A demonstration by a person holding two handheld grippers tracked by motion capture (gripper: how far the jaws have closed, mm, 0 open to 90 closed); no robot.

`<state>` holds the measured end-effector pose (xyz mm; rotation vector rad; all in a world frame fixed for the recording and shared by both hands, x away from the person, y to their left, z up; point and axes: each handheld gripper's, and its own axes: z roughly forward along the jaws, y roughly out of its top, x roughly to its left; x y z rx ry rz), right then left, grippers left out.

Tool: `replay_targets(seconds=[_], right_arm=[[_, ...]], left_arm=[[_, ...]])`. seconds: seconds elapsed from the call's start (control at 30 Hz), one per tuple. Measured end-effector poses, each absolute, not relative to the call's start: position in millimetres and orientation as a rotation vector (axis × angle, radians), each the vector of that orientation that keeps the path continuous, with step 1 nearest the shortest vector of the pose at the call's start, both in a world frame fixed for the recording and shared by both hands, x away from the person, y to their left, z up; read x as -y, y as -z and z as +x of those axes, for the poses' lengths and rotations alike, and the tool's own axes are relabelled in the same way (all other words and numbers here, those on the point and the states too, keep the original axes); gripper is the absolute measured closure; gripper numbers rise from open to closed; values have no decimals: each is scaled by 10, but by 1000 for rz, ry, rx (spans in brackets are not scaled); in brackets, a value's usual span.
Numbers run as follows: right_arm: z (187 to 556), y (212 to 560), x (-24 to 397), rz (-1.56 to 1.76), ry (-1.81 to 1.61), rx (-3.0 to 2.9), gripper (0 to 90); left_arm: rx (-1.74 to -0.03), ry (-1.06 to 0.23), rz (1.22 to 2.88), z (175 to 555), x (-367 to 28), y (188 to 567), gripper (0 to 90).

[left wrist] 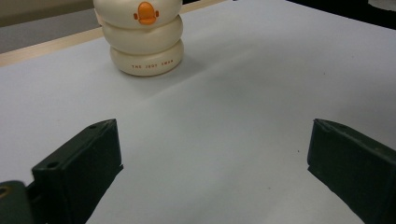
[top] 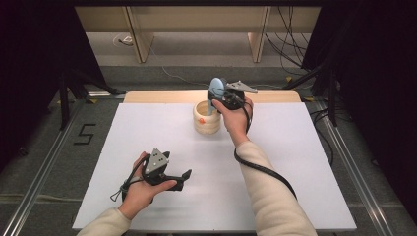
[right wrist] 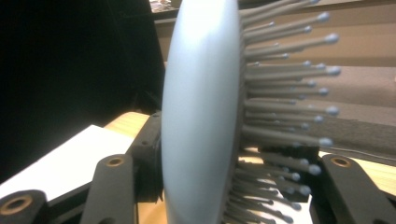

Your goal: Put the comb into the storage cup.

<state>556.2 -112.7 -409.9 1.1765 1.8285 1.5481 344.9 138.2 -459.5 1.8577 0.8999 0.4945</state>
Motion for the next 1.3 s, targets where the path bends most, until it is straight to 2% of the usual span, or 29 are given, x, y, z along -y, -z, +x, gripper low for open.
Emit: replay_targets(seconds=[0.2,0.57,0.77,0.93,1.3], right_arm=[[5563,4079,1155,1193,-1542,-1820,401],[5560,4079,1197,1236,-1509,-1809,163],[5529,4074,1234,1223,-1493,-1807,133],[5506,4072,1259,1221,-1466,-1823,66],[5457,4054,1310,1206,-1456,-1834,24]], left_arm=[[-902,-494,1856,3448,-1382,4595,24],[-904,-491,1855,3450,-1380,4598,25],[-903,-491,1856,3449,-1376,4599,25],[-903,-490,1857,3449,-1372,4601,25],[-903,-489,1858,3449,-1371,4602,25]])
